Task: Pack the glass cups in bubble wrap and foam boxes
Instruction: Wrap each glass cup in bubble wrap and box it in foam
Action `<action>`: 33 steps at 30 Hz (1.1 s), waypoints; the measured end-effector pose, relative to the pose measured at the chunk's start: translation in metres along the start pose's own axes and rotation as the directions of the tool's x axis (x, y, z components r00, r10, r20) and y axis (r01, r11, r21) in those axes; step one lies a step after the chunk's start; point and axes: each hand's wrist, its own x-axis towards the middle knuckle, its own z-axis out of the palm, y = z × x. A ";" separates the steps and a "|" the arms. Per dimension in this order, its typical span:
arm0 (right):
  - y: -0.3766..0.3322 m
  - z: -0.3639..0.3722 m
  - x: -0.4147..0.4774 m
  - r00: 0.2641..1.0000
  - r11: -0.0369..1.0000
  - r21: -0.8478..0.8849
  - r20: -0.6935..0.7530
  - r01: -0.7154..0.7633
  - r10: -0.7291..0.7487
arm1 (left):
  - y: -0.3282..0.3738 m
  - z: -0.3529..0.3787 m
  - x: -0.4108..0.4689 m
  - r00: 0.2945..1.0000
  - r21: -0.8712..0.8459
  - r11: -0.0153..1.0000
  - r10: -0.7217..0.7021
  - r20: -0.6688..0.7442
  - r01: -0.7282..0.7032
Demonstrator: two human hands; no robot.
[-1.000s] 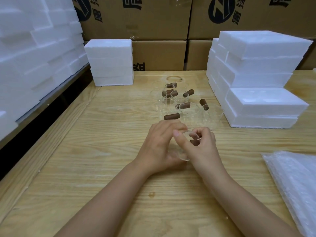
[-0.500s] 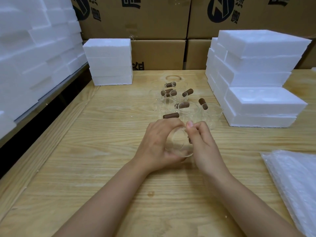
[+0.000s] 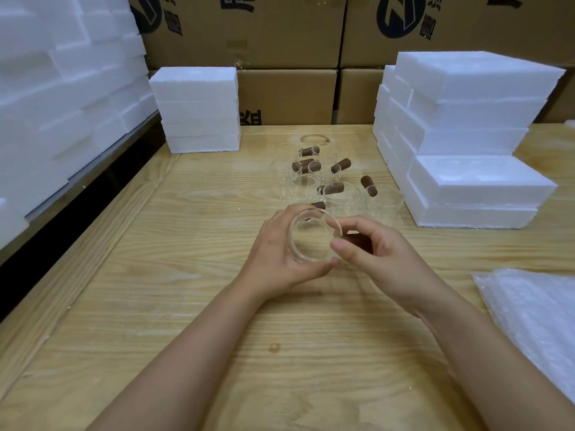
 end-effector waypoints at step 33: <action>0.008 0.037 0.003 0.890 0.967 -0.182 -0.449 -0.181 0.082 | -0.003 0.012 -0.006 0.960 0.299 0.914 0.276 0.040 -0.275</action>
